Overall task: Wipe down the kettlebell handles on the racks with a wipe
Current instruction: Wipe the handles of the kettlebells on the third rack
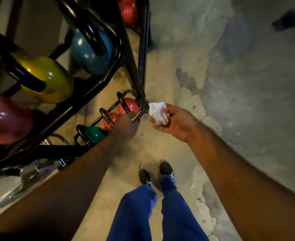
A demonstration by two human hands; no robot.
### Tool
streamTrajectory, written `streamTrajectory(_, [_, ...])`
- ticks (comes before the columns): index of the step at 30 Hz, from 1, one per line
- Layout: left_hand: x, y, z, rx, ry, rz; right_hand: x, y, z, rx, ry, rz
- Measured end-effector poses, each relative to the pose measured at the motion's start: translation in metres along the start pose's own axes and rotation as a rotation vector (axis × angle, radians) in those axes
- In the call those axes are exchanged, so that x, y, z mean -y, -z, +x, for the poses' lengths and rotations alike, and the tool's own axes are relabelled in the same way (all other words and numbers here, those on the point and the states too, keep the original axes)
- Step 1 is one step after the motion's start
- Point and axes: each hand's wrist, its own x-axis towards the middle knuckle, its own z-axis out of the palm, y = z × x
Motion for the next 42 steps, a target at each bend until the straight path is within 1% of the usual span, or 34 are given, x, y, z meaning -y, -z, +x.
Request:
streamTrajectory(2, [-0.018,0.017,-0.023,0.0,-0.042,0.03,0.019,-0.007,-0.042,0.036,0.054,0.005])
streamTrajectory(7, [-0.052,0.044,-0.065,-0.009,-0.11,-0.079,0.046,-0.023,-0.115,-0.016,0.167,-0.081])
streamTrajectory(10, [-0.069,0.058,-0.075,0.0,-0.147,-0.13,0.055,-0.03,-0.139,-0.133,0.2,-0.163])
streamTrajectory(13, [-0.09,0.071,-0.075,-0.002,-0.131,-0.13,0.076,-0.024,-0.147,-0.268,0.235,-0.262])
streamTrajectory(15, [-0.111,0.076,-0.068,-0.004,-0.139,-0.165,0.095,-0.018,-0.143,-0.299,0.241,-0.223])
streamTrajectory(16, [-0.122,0.077,-0.06,-0.008,-0.143,-0.184,0.106,-0.013,-0.138,-0.292,0.24,-0.165])
streamTrajectory(20, [-0.169,0.076,-0.008,-0.012,-0.174,-0.17,0.157,0.01,-0.103,-0.268,0.254,0.083])
streamTrajectory(22, [-0.196,0.077,0.026,-0.006,-0.172,-0.146,0.19,0.028,-0.082,-0.219,0.251,0.152])
streamTrajectory(24, [-0.227,0.077,0.061,0.004,-0.165,-0.133,0.229,0.045,-0.063,-0.163,0.225,0.164])
streamTrajectory(28, [-0.298,0.085,0.125,-0.039,-0.107,-0.189,0.324,0.071,-0.027,-0.154,0.218,0.043])
streamTrajectory(33, [-0.388,0.123,0.2,-0.129,-0.092,-0.225,0.448,0.081,0.014,-0.138,0.303,-0.231])
streamTrajectory(35, [-0.414,0.142,0.227,-0.161,-0.091,-0.24,0.492,0.075,0.035,-0.154,0.352,-0.354])
streamTrajectory(38, [-0.444,0.167,0.278,-0.167,-0.086,-0.261,0.552,0.062,0.071,-0.199,0.435,-0.494])
streamTrajectory(42, [-0.479,0.2,0.361,-0.211,-0.1,-0.217,0.632,0.048,0.128,-0.144,0.552,-0.636])
